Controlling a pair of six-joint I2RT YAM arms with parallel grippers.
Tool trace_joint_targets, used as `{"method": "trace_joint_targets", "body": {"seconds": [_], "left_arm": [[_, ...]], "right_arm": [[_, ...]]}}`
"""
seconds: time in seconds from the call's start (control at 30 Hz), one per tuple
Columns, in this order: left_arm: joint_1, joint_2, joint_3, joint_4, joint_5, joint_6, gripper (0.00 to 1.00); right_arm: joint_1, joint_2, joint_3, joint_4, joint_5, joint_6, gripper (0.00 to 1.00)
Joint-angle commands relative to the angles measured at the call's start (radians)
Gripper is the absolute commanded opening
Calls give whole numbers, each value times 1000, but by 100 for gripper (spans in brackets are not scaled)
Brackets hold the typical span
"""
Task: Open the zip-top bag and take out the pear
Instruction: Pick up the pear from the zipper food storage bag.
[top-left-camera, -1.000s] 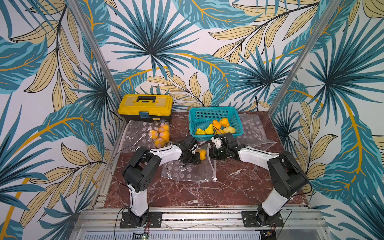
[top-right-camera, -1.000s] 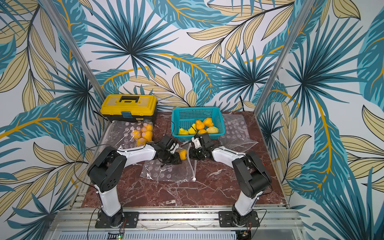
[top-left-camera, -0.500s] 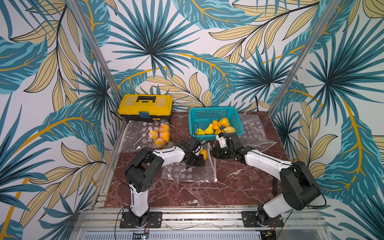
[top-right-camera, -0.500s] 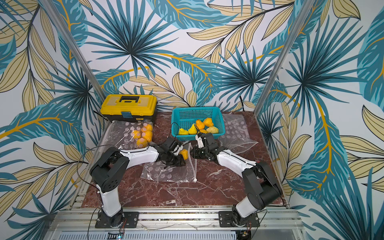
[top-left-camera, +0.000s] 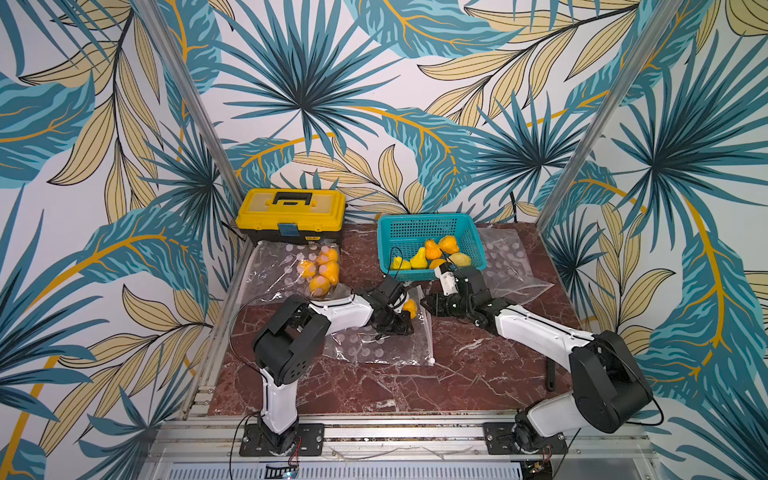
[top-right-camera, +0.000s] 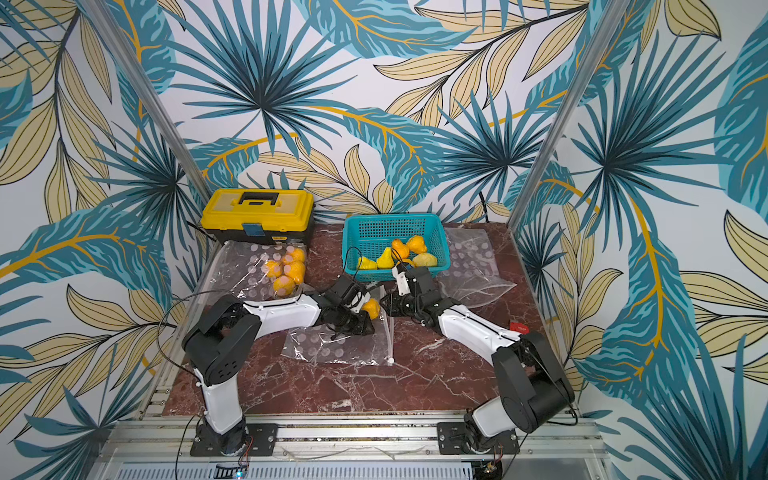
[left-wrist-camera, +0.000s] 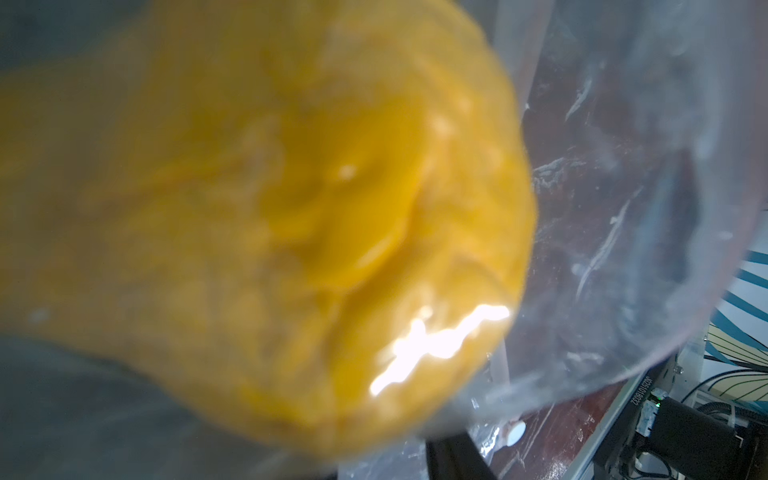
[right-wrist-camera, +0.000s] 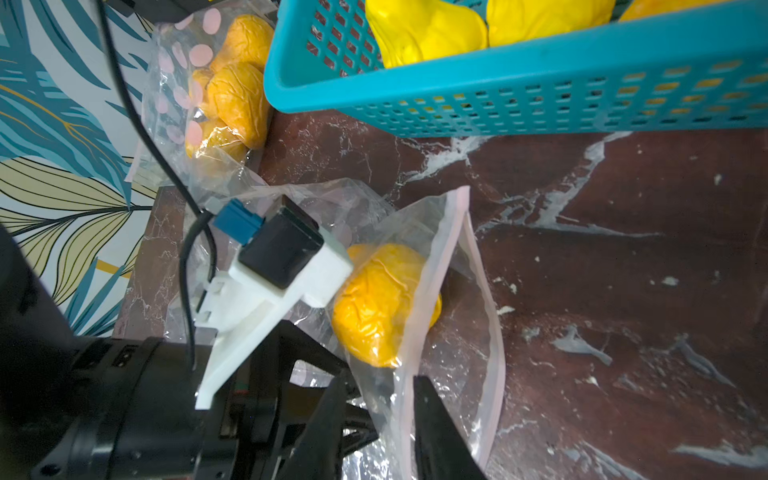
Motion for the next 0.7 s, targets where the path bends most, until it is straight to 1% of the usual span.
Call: {"method": "trace_joint_targets", "body": {"seconds": [0.0,0.07,0.17,0.2,0.3,0.33,0.43,0.53,0.67], "left_arm": [[-5,20,-33,-15,-6,9,33],[-5,16,-40,-15,-8,7,31],[-5,-21,-62,-14,-24,-1,31],[-5,-47,-74,-14,-39,-3,31],[1,-126,-94,-28,-80,-6,32],[3,-144,-92,-38,-90,-5,33],[20,-196,-77,-72,-124,3,34],[47,-226,-44,-103,-153,11,34],[95,-214,-1,-128,-193,4,36]], "right_arm": [[8,33,-19,85,-27,-33,34],[12,56,-14,107,-35,-39,35],[11,85,6,89,-4,-31,35],[12,79,9,66,39,-18,35],[5,11,-42,73,171,20,35],[-6,-1,-50,72,184,23,36],[-48,7,-36,22,155,30,36],[-60,43,-23,9,118,19,35],[-60,111,3,19,22,11,35]]}}
